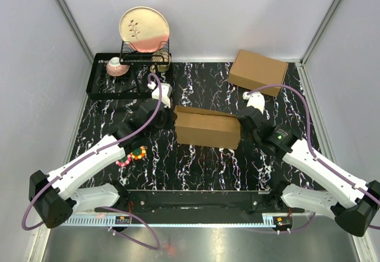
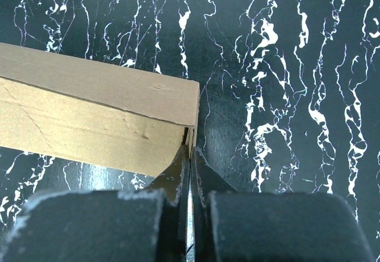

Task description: Fold the paper box

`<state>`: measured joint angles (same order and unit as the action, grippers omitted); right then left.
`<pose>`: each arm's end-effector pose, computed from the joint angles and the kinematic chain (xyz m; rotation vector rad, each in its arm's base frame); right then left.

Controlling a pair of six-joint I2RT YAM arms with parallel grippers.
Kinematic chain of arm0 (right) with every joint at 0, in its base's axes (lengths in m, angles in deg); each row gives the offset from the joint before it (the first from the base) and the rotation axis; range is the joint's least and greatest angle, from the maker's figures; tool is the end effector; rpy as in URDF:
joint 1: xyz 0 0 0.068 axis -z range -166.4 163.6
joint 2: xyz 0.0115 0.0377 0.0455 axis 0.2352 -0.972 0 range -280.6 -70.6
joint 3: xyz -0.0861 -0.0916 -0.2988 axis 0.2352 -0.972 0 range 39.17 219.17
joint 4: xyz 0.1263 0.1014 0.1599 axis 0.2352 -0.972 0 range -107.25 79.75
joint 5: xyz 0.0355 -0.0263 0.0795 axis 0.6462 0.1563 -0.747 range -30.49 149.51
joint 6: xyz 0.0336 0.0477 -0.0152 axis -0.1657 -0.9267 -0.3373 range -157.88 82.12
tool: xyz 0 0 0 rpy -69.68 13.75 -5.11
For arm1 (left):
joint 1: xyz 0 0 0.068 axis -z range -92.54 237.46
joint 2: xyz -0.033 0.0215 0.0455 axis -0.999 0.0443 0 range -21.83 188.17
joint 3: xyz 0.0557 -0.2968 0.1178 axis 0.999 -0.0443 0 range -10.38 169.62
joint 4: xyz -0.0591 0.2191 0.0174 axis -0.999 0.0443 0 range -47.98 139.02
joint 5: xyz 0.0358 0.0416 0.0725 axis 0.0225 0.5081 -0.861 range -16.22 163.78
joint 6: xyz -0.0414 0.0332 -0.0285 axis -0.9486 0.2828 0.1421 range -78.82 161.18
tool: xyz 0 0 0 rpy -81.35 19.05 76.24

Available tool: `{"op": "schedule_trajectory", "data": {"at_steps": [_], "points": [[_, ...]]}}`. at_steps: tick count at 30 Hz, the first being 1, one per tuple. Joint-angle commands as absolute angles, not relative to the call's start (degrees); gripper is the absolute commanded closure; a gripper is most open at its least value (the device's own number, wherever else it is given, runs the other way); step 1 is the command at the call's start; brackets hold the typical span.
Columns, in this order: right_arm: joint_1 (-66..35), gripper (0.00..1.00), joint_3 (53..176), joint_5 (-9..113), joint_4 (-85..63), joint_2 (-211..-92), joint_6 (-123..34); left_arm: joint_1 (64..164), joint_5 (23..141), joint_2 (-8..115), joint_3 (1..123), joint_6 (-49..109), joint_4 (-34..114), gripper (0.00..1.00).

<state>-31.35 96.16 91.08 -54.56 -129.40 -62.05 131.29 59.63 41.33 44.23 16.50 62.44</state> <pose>0.1183 0.0852 0.3571 -0.1519 2.2270 -0.0097 0.1480 -0.1270 0.3677 0.1968 2.0856 -0.4789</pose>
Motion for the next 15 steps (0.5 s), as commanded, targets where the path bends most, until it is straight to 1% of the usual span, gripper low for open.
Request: {"op": "schedule_trajectory", "data": {"at_steps": [1,15], "points": [[-31.5,1.00,97.0,88.8,-54.2,-130.2,-61.6,131.5,58.0,38.8,46.0,18.9,60.6,1.00],[-31.6,1.00,96.9,88.3,-54.0,-130.2,-61.6,131.5,57.4,39.4,44.8,20.4,60.4,1.00]]}}
